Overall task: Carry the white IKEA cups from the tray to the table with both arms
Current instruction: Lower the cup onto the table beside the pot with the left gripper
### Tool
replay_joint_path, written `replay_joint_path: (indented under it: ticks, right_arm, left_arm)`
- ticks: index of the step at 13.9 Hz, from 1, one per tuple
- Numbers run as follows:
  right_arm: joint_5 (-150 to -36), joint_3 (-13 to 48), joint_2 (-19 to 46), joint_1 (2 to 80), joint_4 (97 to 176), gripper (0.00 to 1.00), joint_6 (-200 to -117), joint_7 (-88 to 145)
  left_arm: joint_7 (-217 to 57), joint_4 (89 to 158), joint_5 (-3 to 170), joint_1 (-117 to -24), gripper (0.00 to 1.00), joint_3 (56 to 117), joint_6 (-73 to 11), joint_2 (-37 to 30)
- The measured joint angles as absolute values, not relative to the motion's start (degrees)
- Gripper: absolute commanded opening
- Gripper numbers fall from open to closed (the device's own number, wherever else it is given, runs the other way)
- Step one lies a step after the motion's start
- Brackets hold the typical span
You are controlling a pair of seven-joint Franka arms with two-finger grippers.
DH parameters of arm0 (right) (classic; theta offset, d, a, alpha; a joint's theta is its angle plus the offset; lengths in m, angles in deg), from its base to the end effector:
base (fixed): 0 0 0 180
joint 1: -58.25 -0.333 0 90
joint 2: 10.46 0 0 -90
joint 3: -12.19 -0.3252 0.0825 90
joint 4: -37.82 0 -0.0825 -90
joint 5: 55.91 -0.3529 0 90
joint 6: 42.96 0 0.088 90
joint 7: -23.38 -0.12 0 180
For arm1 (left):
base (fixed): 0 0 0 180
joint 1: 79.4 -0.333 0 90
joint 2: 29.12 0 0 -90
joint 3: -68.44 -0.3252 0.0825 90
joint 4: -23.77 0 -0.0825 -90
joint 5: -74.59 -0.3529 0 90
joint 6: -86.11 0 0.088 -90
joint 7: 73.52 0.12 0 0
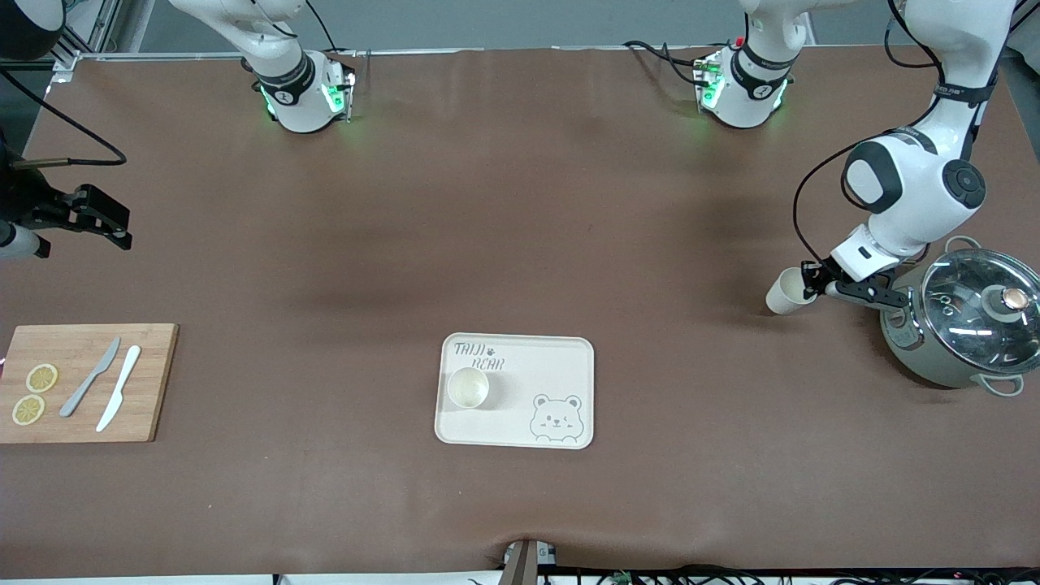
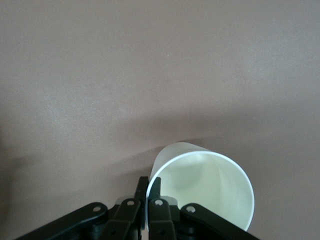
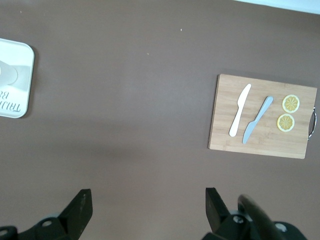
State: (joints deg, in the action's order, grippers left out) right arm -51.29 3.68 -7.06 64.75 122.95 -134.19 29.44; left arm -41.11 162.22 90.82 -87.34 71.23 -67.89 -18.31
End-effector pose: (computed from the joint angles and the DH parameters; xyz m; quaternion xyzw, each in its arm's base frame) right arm 0.5458 0.0069 0.6292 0.9966 0.0700 0.0226 0.0367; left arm 0.4874 0.0511 0.2630 0.9903 -0.1117 0.0614 0.0547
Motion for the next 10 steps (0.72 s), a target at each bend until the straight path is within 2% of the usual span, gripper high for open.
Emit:
replay_joint_path:
  ticks: [10]
  right_arm:
    - [-51.3, 3.7, -7.1, 64.7, 122.9, 1.00, -133.6, 29.5]
  left_arm:
    - [-41.1, 162.3, 91.4, -87.3, 0.00, 71.5, -69.4, -16.6]
